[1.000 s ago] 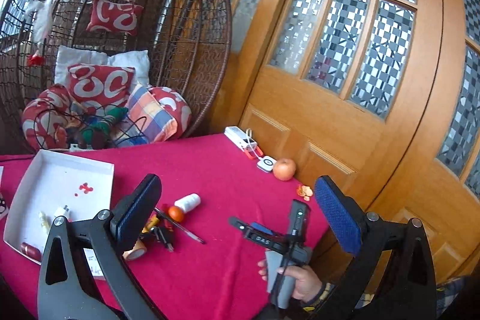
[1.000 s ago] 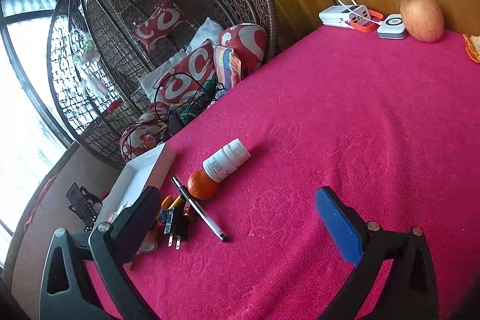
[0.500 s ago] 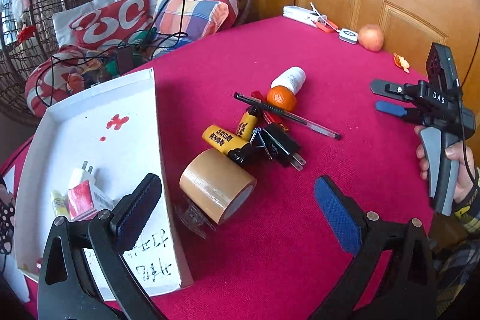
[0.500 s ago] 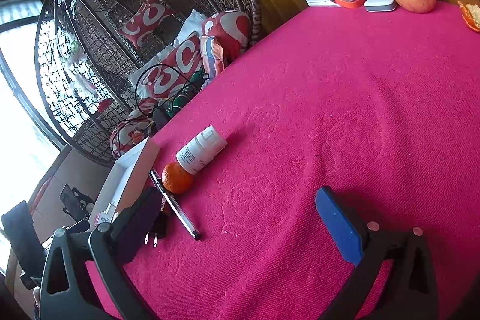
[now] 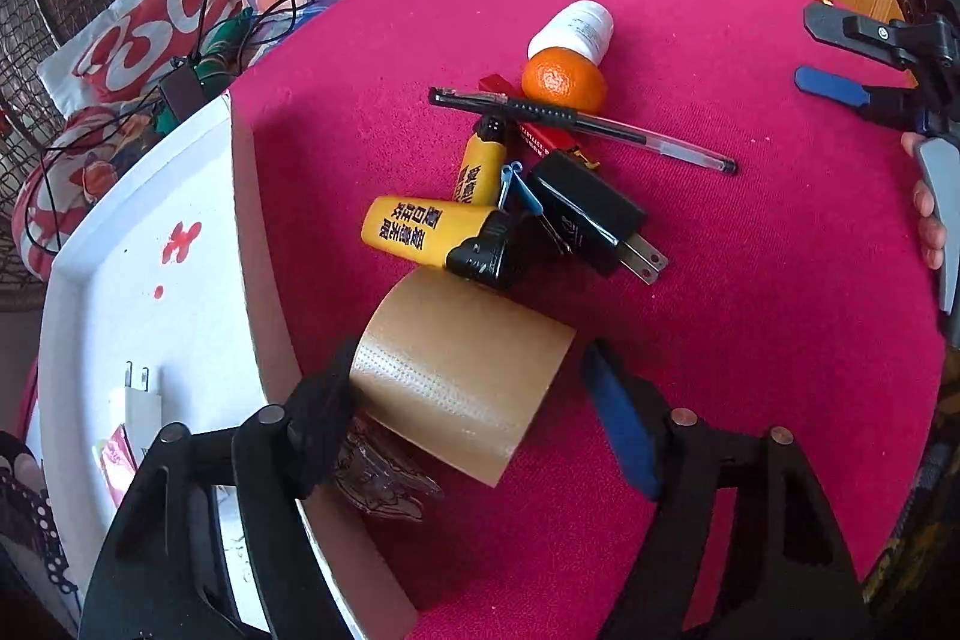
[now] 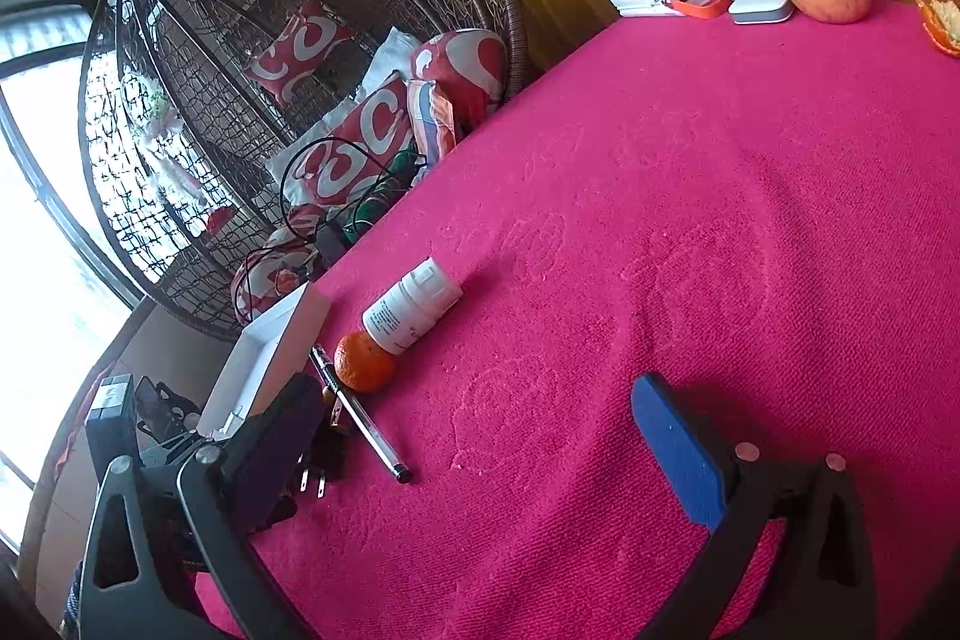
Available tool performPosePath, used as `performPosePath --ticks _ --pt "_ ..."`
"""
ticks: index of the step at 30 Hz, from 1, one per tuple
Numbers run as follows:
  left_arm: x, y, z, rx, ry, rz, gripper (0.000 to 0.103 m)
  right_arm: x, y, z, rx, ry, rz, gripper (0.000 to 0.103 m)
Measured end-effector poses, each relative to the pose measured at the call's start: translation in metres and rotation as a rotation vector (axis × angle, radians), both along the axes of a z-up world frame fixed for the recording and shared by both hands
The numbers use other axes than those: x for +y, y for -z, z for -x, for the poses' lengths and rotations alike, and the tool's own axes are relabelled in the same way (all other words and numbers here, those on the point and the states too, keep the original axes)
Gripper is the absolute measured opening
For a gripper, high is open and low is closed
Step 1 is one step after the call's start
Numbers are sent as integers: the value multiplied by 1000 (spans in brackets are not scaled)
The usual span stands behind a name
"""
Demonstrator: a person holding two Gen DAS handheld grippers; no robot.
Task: Organize rigid objects
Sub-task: 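Grasp the tan tape roll with the left tool, then grasp the white pill bottle with the right tool while the left tool holds the tape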
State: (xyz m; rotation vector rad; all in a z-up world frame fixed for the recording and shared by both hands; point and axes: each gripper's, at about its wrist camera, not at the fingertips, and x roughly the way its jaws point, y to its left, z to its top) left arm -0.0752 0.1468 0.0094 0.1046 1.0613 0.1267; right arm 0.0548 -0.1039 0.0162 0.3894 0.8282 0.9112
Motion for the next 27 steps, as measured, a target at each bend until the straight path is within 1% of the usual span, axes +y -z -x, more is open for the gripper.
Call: performPosePath --ticks 1,2,3,5,7,9,13,15,17,18,20,22,24,26,27 --pt "-1 -1 3 -9 2 28 61 2 -1 -1 -1 -4 6 103" --pt "-4 -2 6 -17 3 49 58 7 -4 -4 -11 -13 33 103" --pt "-6 -3 9 -26 1 61 56 13 -9 -6 -30 -22 77 103" --pt "-14 -7 16 -57 -6 95 48 34 -22 -10 -94 -60 173 103" --pt "-19 -10 21 -91 -22 139 48 55 -35 -15 -159 -98 223 103" --pt "-25 -11 24 -117 -35 161 48 78 -38 -23 -192 -141 254 103" --pt "-28 -10 24 -149 -76 190 48 118 -31 -38 -196 -182 311 103" --pt "-26 -10 23 -162 -103 220 48 131 -26 -38 -187 -214 313 102" --pt "-26 -9 21 -169 -122 231 48 143 -21 -34 -200 -244 336 100" --pt "-28 -9 20 -171 -125 231 48 148 -19 -31 -207 -257 357 99" --pt "-31 -8 18 -169 -124 227 48 155 -13 -28 -217 -276 394 92" --pt "-35 -6 17 -171 -128 204 48 154 -12 -29 -203 -284 377 84" --pt "-37 -5 14 -168 -134 184 48 153 -15 -27 -223 -284 383 78" --pt "-36 -4 12 -178 -141 193 48 152 -18 -24 -240 -286 393 74" --pt "-36 -4 12 -184 -140 199 48 151 -18 -24 -239 -287 396 65"
